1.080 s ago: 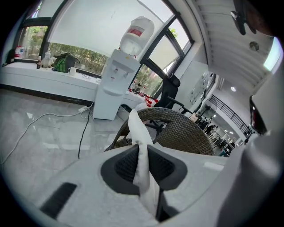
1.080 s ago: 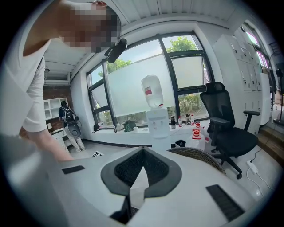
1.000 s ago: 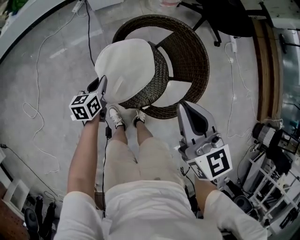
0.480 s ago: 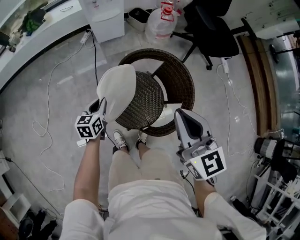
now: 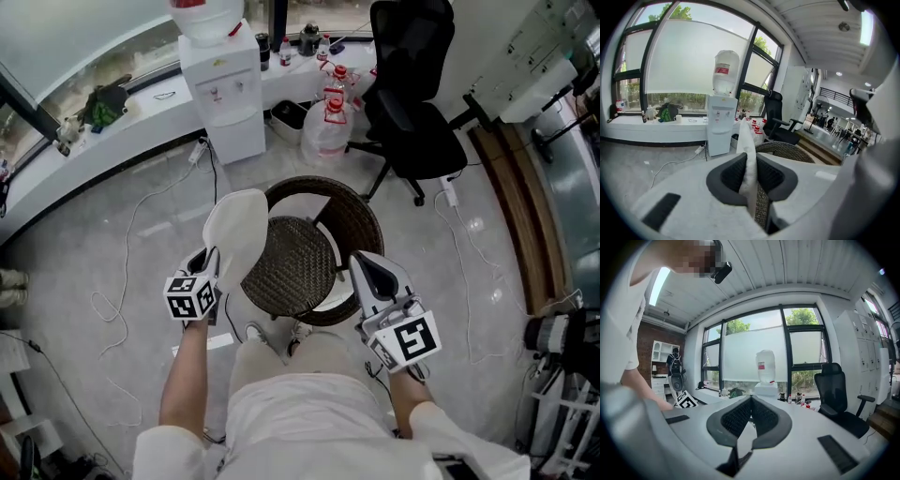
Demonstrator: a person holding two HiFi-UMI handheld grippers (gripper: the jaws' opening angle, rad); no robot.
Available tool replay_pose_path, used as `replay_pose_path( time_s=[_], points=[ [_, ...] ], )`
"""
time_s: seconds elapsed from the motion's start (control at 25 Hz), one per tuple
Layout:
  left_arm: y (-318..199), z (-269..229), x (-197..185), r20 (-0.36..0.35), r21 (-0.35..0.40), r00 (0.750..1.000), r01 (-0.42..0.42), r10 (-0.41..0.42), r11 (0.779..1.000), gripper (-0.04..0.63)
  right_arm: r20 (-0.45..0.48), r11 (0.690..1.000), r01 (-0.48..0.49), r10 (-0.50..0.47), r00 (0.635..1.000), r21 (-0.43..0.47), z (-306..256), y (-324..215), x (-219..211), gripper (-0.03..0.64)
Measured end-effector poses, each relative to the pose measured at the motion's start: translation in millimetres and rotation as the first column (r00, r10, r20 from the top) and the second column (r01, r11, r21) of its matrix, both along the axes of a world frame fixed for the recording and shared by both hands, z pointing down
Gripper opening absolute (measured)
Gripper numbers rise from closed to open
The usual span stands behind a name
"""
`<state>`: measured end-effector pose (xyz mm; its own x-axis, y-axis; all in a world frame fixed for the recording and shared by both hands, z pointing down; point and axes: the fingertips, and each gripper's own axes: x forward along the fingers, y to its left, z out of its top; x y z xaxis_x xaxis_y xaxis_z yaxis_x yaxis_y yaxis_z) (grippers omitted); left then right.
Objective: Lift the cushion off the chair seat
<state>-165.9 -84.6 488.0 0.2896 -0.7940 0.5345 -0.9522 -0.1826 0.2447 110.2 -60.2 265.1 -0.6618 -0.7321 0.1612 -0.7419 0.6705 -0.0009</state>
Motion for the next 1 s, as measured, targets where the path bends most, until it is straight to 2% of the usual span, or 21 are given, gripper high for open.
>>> replay_pose_path(
  time_s=[0.32, 0.44, 0.52, 0.64, 0.72, 1.0],
  points=[
    [1.0, -85.2, -12.1, -0.013, 0.126, 0.999, 0.045, -0.043, 0.991, 0.054, 0.023, 1.000, -0.003, 0.003, 1.000, 0.014, -20.0, -7.3, 2.3, 0.002],
    [-4.6, -128.9, -21.6, -0.005, 0.204, 0.998, 0.061, -0.061, 0.977, 0.054, 0.042, 0.999, -0.011, 0.010, 0.999, 0.038, -36.0, -16.9, 4.0, 0.002],
    [-7.6, -160.3, -29.8, -0.007, 0.269, 0.996, 0.084, -0.086, 0.960, 0.053, 0.053, 0.998, -0.015, 0.012, 0.999, 0.056, -47.6, -24.0, 4.4, 0.002],
    [-4.7, -206.0, -40.8, -0.013, 0.368, 0.993, 0.117, -0.120, 0.922, 0.052, 0.056, 0.997, -0.014, 0.010, 0.998, 0.079, -63.7, -30.4, 4.8, 0.002],
    [-1.1, -238.6, -49.6, -0.008, 0.437, 0.990, 0.127, -0.138, 0.890, 0.052, 0.056, 0.994, -0.019, 0.014, 0.998, 0.103, -75.8, -36.0, 5.7, 0.002],
    [25.0, -344.7, -84.7, -0.039, 0.650, 0.975, 0.191, -0.219, 0.735, 0.052, 0.068, 0.983, -0.085, 0.075, 0.995, 0.164, -106.5, -59.0, 27.2, 0.002]
  ],
)
